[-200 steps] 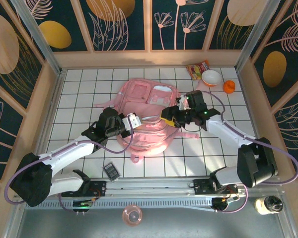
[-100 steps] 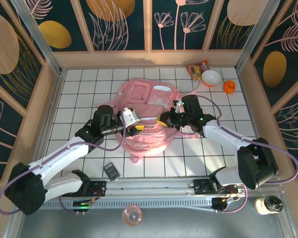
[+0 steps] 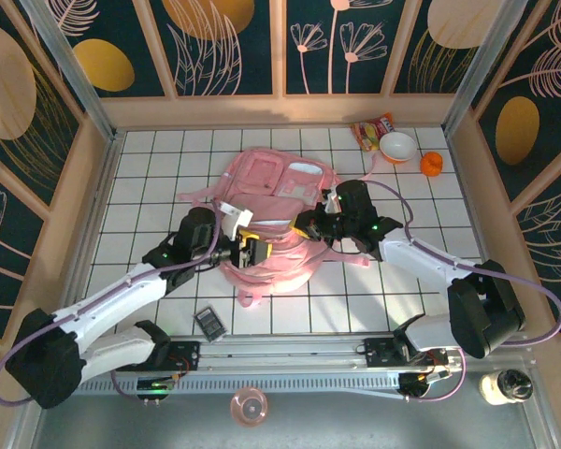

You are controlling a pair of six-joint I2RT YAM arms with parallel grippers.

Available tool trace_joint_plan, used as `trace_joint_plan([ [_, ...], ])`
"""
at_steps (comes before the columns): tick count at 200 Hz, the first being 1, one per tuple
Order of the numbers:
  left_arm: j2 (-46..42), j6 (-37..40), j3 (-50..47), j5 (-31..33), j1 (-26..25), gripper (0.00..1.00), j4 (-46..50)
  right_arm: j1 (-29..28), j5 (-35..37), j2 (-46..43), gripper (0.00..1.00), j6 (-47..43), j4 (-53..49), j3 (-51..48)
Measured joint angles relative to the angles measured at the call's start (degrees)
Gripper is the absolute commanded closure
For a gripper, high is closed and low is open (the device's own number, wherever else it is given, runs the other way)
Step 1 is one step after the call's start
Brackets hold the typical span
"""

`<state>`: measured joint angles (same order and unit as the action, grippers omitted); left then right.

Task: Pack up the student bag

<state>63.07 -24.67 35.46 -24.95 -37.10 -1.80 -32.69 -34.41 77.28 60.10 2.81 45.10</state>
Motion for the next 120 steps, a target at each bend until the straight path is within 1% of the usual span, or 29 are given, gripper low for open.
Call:
trace_joint_plan([
  [20, 2.4, -2.8, 0.0, 0.3, 0.0, 0.38, -0.3, -0.1, 0.0, 0.0, 1.0, 0.0, 0.0, 0.0],
  [54, 6.1, -3.7, 1.2, -0.1, 0.0, 0.39, -1.0, -0.4, 0.4, 0.0, 1.0, 0.0, 0.0, 0.0],
  [95, 8.4, -2.5, 3.1, -1.7, 0.0, 0.5, -1.0, -0.4, 1.0, 0.0, 1.0, 0.0, 0.0, 0.0],
  [120, 8.9, -0.1, 3.9, -2.6, -0.6, 0.53, -0.9, -0.5, 1.2, 0.0, 1.0, 0.0, 0.0, 0.0],
])
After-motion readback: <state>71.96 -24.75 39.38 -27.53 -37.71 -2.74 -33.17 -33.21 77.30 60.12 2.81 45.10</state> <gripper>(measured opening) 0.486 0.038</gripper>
